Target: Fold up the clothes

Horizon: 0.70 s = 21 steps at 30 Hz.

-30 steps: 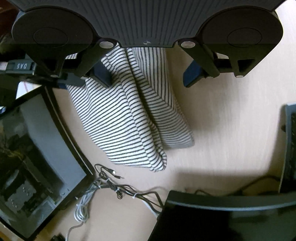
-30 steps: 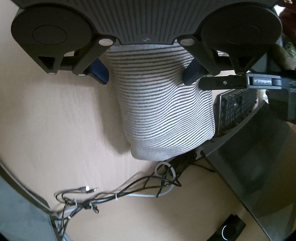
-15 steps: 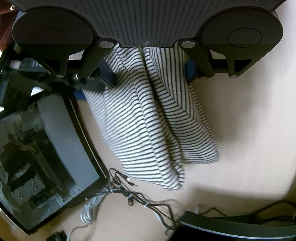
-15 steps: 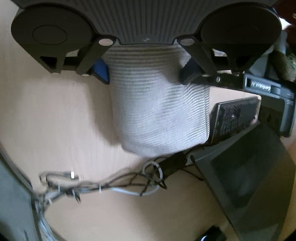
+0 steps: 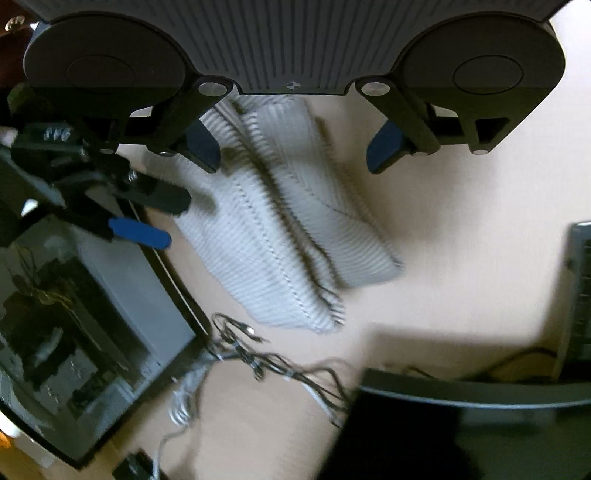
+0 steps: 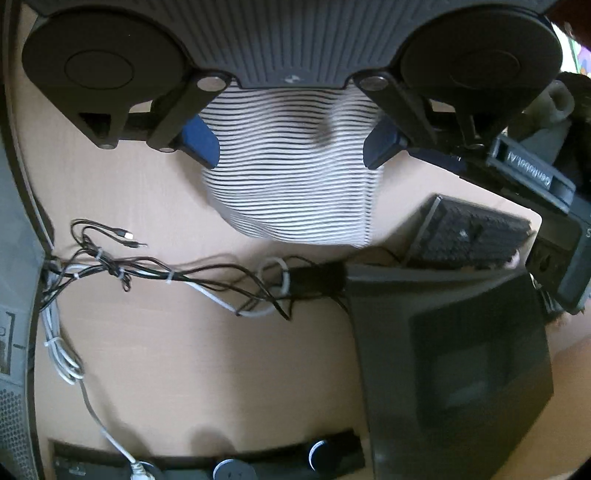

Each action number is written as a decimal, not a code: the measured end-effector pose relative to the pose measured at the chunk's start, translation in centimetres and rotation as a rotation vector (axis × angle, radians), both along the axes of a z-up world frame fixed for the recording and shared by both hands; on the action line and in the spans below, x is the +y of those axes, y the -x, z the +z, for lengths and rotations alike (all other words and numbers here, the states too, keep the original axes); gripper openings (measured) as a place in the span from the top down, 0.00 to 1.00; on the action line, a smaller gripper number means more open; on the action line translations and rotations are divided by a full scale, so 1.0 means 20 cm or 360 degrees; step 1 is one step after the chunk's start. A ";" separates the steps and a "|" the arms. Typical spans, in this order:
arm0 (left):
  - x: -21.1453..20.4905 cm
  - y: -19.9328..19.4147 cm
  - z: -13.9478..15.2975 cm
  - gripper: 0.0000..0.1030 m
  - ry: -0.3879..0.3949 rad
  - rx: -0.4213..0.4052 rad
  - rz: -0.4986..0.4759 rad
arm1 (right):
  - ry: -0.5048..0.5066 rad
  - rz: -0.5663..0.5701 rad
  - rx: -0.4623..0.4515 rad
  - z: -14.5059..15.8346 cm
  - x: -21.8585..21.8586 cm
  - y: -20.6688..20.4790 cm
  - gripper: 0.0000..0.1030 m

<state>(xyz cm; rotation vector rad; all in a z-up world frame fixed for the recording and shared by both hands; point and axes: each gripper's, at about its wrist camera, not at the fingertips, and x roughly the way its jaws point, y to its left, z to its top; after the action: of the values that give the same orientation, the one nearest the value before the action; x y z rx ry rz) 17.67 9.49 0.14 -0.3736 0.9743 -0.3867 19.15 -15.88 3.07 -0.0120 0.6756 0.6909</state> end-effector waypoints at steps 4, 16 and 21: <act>0.08 -0.01 0.00 0.10 0.0046 0.0006 0.0114 | 0.0112 0.0083 0.0046 -0.12 0.12 0.05 0.15; -0.09 -0.13 0.00 0.24 -0.0075 -0.0096 0.0018 | 0.0473 0.0233 -0.0167 -0.15 0.28 0.17 0.09; -0.15 -0.19 -0.04 0.21 -0.0211 -0.0108 -0.0036 | 0.0309 0.0127 -0.0153 -0.02 0.14 0.16 0.18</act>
<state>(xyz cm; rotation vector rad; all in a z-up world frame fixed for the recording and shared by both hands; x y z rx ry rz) 21.57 6.54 -0.60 -0.2279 0.9333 -0.3511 16.02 -13.08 2.62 -0.2508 0.6505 0.6947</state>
